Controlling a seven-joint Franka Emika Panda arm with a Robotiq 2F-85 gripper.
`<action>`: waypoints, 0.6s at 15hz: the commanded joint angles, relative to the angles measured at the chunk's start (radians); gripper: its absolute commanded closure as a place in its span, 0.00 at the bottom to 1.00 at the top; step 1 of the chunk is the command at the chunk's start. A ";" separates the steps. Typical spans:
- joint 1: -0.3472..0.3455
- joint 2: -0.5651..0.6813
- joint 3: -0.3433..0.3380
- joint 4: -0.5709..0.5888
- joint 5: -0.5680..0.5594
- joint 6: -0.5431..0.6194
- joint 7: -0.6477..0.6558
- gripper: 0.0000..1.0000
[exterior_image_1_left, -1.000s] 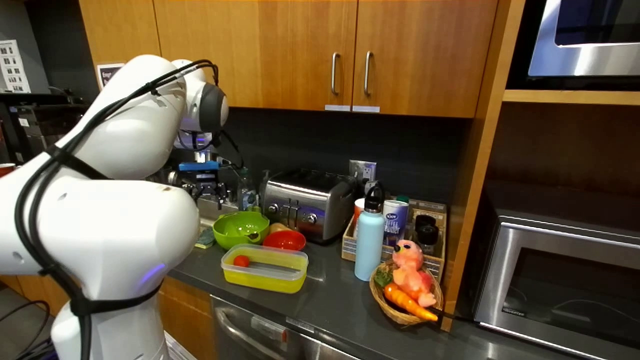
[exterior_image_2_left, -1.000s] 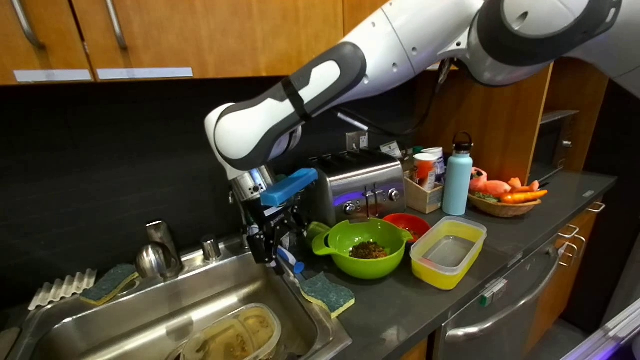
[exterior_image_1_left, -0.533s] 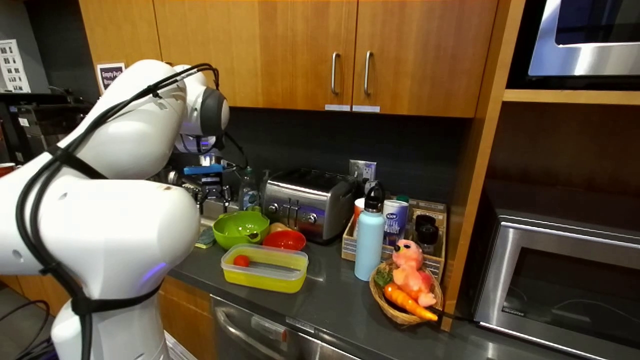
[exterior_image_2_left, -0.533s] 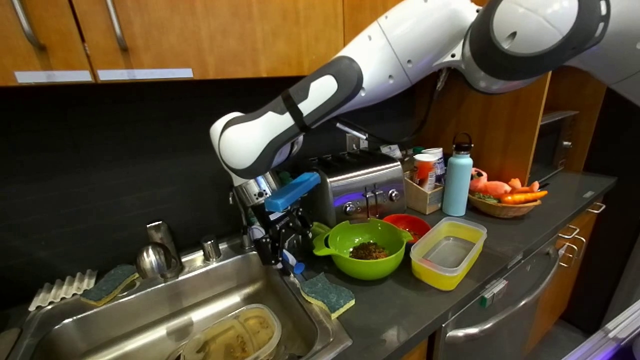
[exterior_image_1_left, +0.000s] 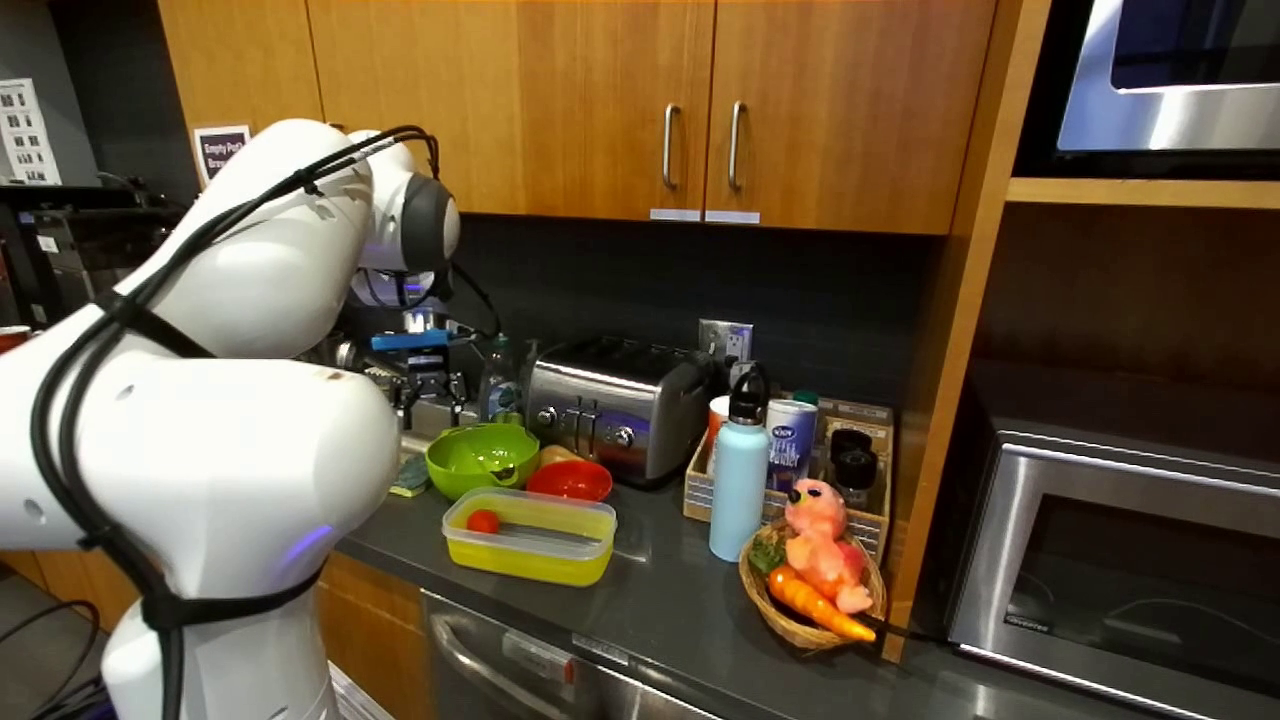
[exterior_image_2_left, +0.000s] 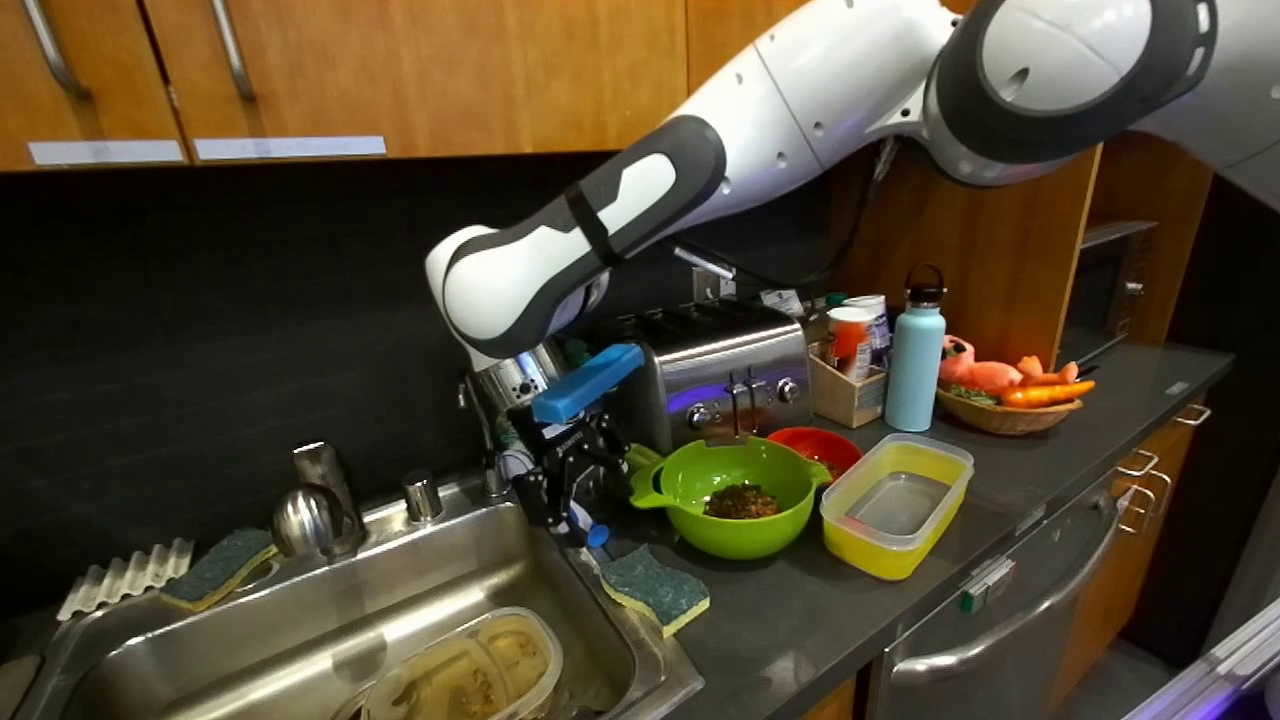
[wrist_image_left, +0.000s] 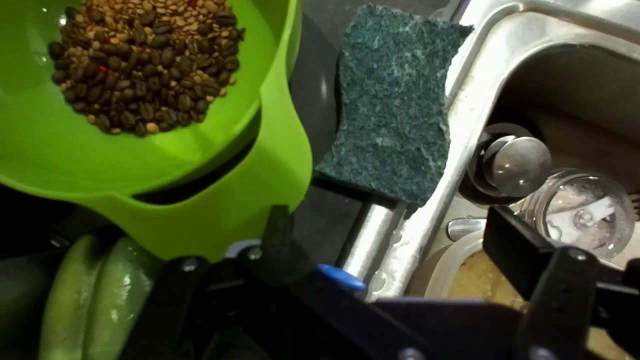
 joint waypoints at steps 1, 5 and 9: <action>0.010 0.024 -0.020 0.022 -0.012 0.006 0.039 0.00; 0.012 0.027 -0.039 0.020 -0.019 0.052 0.093 0.00; 0.016 0.035 -0.050 0.021 -0.026 0.089 0.129 0.00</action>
